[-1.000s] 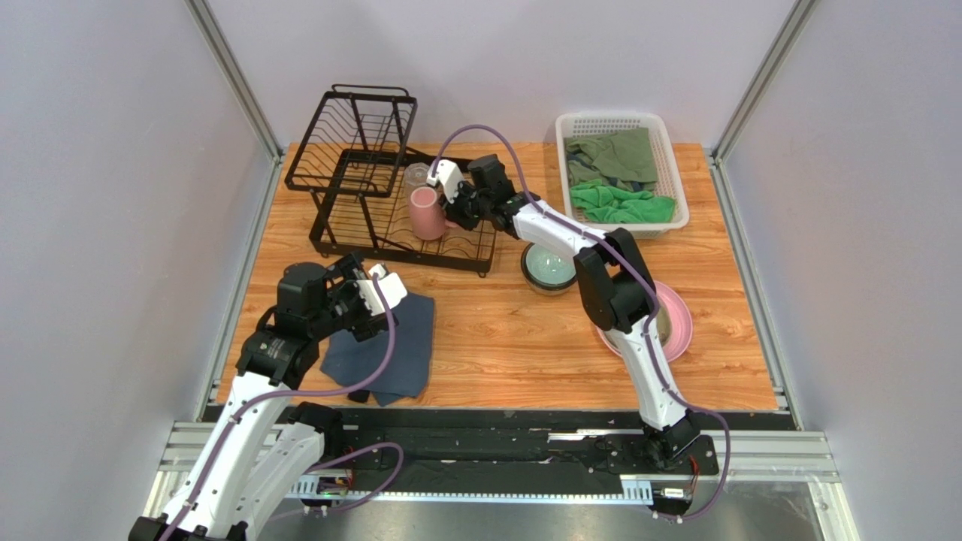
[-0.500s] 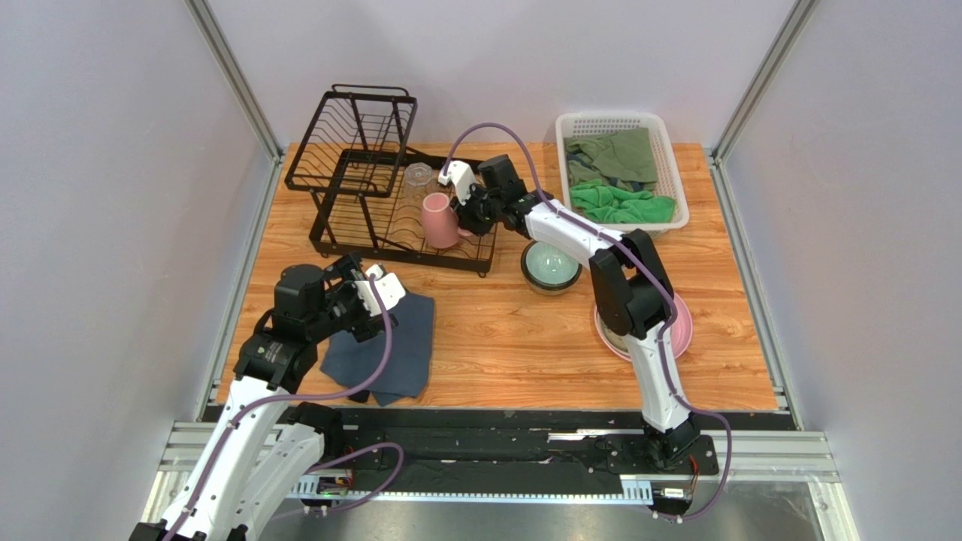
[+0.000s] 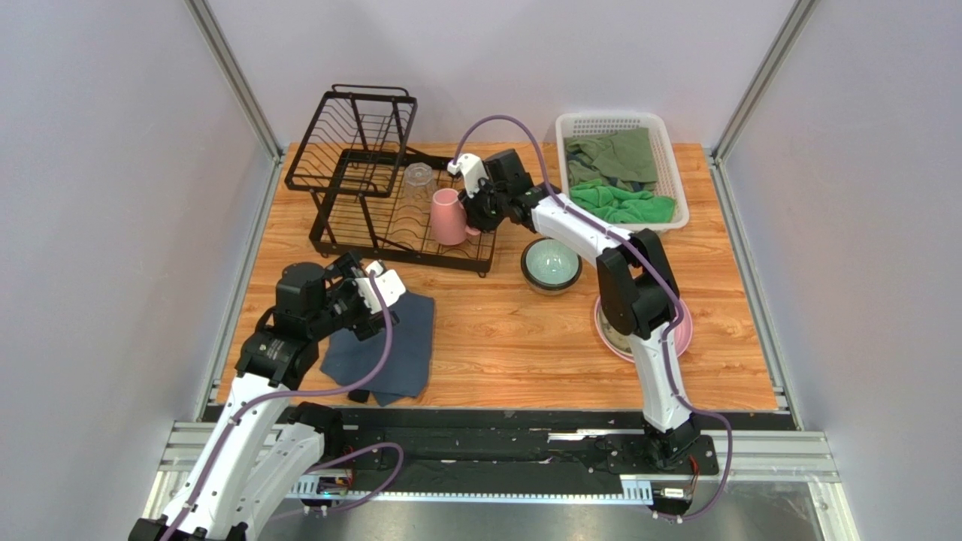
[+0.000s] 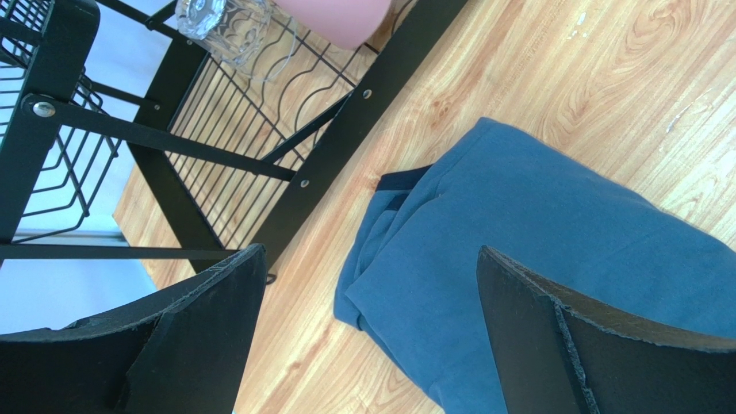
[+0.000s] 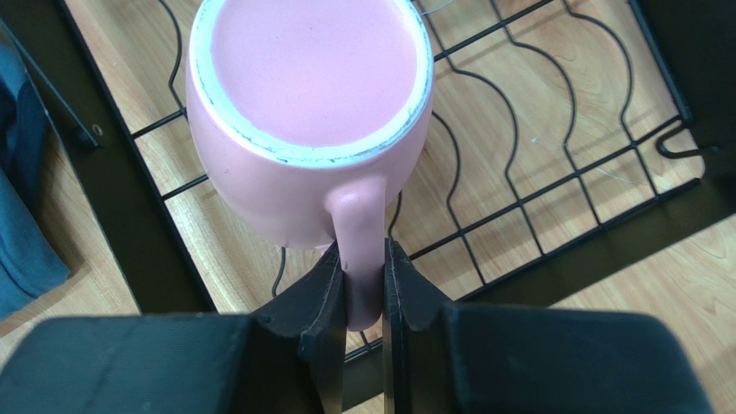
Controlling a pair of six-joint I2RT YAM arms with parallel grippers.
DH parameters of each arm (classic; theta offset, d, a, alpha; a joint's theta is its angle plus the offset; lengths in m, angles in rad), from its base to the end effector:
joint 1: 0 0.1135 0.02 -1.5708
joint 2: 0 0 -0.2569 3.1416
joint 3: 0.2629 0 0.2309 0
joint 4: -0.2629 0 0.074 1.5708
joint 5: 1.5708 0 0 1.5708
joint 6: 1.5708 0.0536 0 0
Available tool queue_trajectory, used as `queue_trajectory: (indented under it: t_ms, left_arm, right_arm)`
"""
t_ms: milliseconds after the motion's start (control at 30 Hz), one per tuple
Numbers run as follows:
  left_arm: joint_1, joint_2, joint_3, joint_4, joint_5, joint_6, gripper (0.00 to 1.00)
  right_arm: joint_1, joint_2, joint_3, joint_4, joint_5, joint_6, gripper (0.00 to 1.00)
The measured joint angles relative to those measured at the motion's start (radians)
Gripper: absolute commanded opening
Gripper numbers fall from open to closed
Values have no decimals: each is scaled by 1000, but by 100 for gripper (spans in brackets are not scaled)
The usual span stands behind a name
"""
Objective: Unload the mixed dishes from the dish rack
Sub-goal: Pick up the cup from the dish rack.
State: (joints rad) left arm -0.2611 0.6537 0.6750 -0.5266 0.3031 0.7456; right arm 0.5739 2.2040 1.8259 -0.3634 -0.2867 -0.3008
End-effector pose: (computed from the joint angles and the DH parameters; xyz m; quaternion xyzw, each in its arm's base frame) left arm 0.1381 -0.0535 0.2739 0.4779 0.7089 -0.0058 0.5186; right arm 0.4065 0.2809 0.2094 -0.4358 0.7962 0.1838 0.3772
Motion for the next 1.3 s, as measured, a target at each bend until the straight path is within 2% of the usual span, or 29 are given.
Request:
queue_trajectory:
  t_ms: [567,967,1300]
  left_arm:
    - [0,42,0,79,-27,-58,99]
    - [0,87,9,191,-54,-102,99]
    - [0,123,37,295,-51,-120,97]
  right_arm:
    - [-24,0,150,-88,4,102,0]
    - [-93,-115,170,-218,-117,282,0]
    - [-132,-236,108,-229,-294,458,0]
